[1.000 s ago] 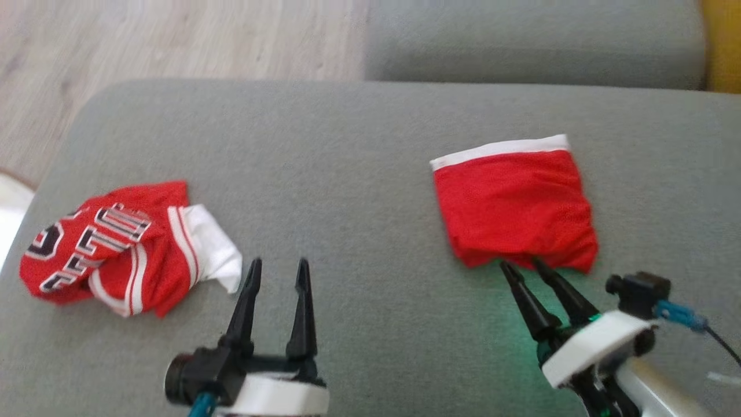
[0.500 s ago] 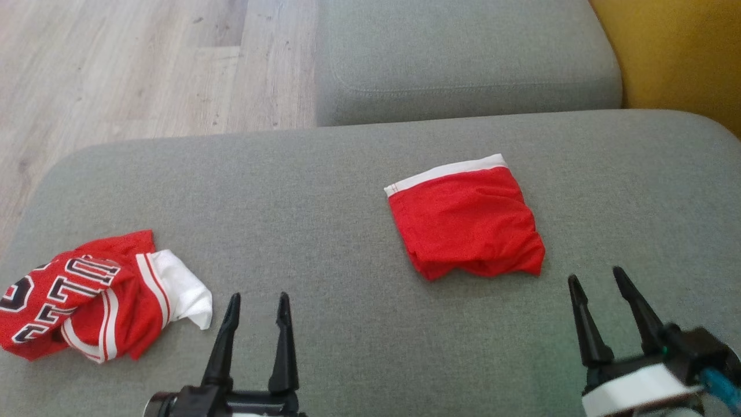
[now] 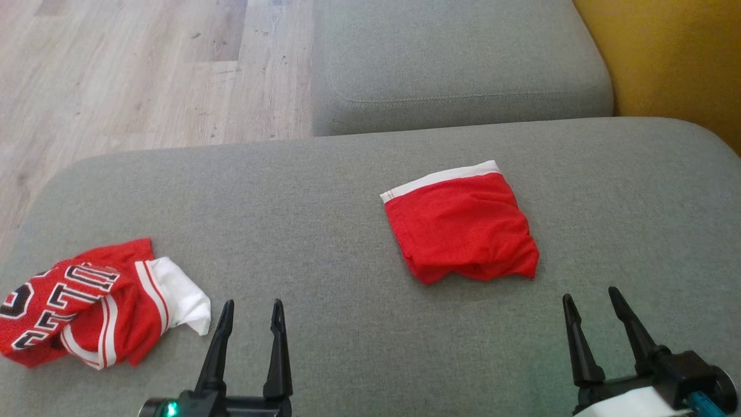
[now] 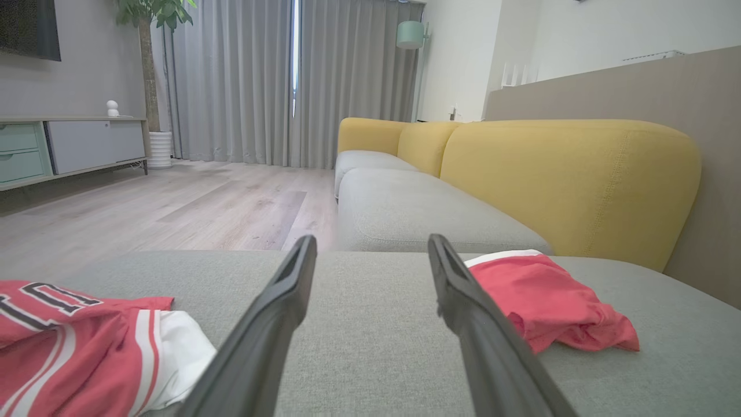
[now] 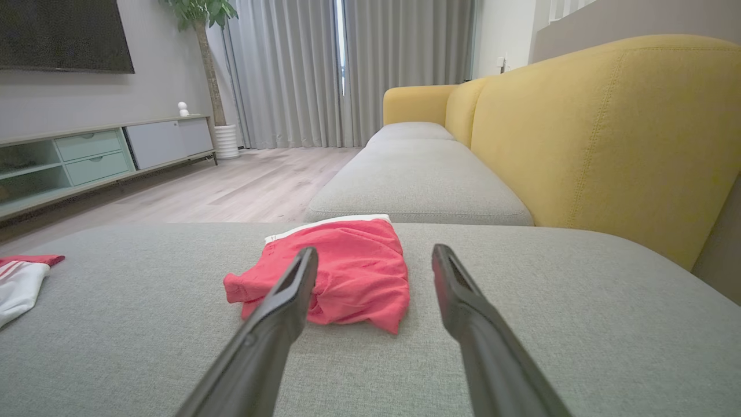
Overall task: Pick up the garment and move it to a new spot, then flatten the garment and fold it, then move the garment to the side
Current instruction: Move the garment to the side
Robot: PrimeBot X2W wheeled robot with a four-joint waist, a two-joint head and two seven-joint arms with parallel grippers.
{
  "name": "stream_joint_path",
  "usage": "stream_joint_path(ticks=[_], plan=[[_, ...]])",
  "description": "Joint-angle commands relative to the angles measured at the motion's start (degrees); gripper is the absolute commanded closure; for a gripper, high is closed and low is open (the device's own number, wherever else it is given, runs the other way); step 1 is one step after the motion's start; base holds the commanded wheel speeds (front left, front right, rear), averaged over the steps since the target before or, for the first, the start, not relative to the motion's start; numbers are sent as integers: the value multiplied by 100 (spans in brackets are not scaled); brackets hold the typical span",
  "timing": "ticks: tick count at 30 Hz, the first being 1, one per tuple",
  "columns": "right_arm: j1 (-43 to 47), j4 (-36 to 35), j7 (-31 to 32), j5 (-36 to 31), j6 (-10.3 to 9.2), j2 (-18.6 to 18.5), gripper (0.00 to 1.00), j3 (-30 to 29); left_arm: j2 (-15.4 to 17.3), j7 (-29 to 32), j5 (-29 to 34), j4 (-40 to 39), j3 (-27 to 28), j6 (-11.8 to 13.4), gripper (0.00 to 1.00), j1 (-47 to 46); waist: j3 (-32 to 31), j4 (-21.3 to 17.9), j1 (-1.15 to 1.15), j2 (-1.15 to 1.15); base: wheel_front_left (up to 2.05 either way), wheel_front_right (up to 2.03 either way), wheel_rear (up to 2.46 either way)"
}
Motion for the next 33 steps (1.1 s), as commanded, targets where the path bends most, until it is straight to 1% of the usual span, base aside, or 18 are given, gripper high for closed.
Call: stream_joint_path(ticks=[1,12,19,28,33], plan=[[-114,-204,-68,-56,39,-25,0,92,-14,-29,54,-148,223,-2,0,-122,-8,5,0,0,0,0,0],[-54,-189,-69,-6,39,-1,0,117,-14,-29,138,32,213,-30,0,-78,-81,81,0,0,0,0,0],[-48,-138,-69,-31,39,-43,0,190,-14,-29,170,119,209,-5,0,-61,-91,88,0,0,0,0,0],[-76,-125,-69,-50,39,-65,0,218,-14,-29,118,145,186,37,0,-49,-26,54,0,0,0,0,0],[-85,-120,-69,-77,39,-87,0,189,-14,-29,68,109,166,6,0,-75,64,60,0,0,0,0,0]])
